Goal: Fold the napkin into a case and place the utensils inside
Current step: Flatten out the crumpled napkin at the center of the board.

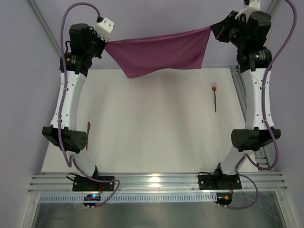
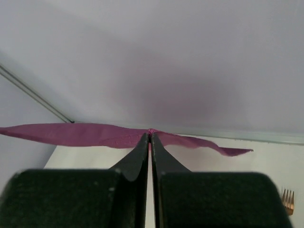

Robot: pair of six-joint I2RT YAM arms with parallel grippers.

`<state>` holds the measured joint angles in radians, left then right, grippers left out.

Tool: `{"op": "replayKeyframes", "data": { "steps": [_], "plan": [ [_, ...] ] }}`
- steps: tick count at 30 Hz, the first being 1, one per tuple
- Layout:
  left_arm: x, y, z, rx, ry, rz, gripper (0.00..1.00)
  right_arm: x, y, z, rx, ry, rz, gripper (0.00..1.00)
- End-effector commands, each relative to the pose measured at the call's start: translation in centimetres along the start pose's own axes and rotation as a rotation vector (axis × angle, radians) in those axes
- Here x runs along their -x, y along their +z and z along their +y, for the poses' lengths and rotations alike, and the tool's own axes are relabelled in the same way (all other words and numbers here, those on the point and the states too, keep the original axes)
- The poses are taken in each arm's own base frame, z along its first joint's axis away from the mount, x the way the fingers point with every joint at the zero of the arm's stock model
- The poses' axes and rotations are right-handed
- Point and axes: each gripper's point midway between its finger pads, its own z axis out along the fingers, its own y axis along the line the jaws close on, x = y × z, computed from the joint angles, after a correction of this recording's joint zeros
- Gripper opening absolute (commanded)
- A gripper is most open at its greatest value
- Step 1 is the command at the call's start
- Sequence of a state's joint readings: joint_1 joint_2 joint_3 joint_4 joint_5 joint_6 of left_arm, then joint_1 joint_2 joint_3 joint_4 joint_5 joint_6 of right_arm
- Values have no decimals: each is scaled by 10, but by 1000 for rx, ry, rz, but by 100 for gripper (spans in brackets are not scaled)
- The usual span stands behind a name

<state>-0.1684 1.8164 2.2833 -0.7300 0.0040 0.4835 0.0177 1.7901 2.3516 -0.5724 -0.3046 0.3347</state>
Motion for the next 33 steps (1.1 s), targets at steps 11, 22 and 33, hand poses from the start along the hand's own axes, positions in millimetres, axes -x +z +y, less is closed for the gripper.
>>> {"op": "replayKeyframes", "data": {
  "steps": [11, 22, 33],
  "plan": [
    [-175, -66, -152, -517, 92, 280, 0, -255, -147, -46, -184, 33, 335, 4],
    [-277, -185, -231, -830, 112, 459, 0, -381, -232, -28, -189, 196, 570, 4],
    [-301, -260, -245, -951, 105, 575, 0, -394, -266, -13, -194, 253, 643, 4]
  ]
}}
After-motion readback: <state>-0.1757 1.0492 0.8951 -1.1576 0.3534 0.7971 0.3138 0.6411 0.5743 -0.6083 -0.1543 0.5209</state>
